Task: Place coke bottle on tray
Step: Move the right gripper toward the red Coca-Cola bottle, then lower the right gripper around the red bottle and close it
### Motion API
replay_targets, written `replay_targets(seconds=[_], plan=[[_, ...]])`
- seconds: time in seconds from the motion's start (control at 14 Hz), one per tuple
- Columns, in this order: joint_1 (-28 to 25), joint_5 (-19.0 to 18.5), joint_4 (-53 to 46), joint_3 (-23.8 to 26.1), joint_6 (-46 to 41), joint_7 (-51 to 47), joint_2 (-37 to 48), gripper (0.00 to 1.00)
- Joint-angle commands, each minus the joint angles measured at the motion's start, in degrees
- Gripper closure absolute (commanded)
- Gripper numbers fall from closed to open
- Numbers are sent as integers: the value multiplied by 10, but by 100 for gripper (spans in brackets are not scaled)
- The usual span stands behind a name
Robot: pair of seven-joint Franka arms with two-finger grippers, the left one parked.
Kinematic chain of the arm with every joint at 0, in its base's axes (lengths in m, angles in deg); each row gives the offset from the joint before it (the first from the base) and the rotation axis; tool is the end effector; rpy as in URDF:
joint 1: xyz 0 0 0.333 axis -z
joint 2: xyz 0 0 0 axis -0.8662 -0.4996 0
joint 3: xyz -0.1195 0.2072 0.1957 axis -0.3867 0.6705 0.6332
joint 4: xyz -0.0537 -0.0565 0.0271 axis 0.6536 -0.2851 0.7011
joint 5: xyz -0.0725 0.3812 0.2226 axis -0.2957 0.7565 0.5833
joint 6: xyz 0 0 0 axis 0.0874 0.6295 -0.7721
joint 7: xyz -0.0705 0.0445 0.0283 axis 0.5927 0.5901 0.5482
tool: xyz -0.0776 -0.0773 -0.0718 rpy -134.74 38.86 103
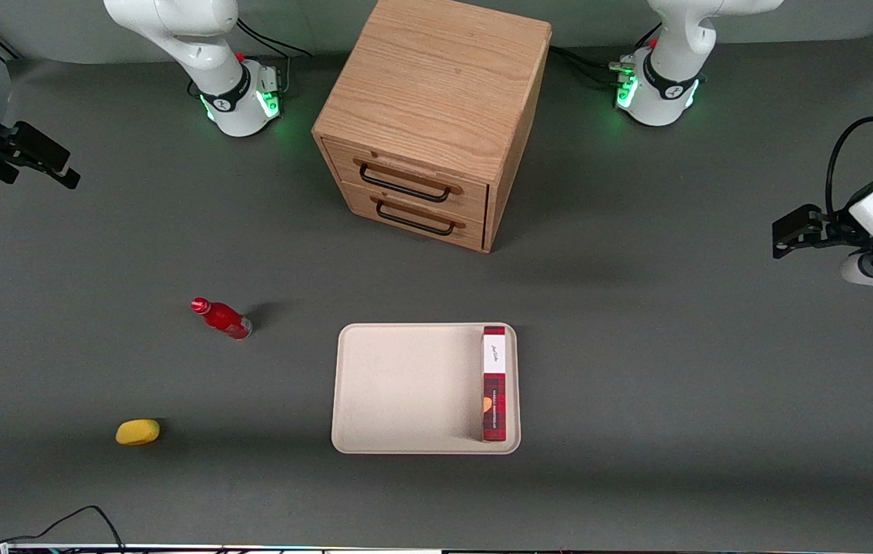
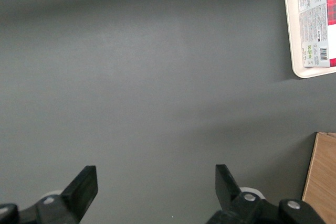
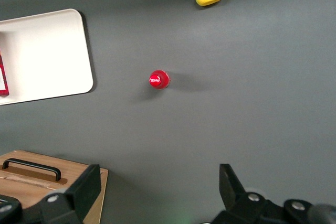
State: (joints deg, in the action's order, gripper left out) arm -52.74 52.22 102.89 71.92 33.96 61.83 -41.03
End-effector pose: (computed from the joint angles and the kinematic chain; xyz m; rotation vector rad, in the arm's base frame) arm 0.5547 0.0114 0.6405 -3.0818 0.2569 -0.0533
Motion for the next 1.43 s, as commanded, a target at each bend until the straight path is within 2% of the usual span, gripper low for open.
replay_targets(seconds=[0.0,0.21,0.5,0.64,0.79,1.07,1.21,1.36], plan=[[8,14,-16,3,-23,13,-11,0],[6,17,-12,7,-3,4,-21,0],[6,13,34,49,125,-27,-118,0],[5,-5,45,65,183,-76,-164,0],[6,-12,77,71,237,-81,-192,0],[8,-69,171,71,346,-122,-215,0],[8,-78,204,71,395,-129,-222,0],[5,-84,215,71,408,-156,-231,0]])
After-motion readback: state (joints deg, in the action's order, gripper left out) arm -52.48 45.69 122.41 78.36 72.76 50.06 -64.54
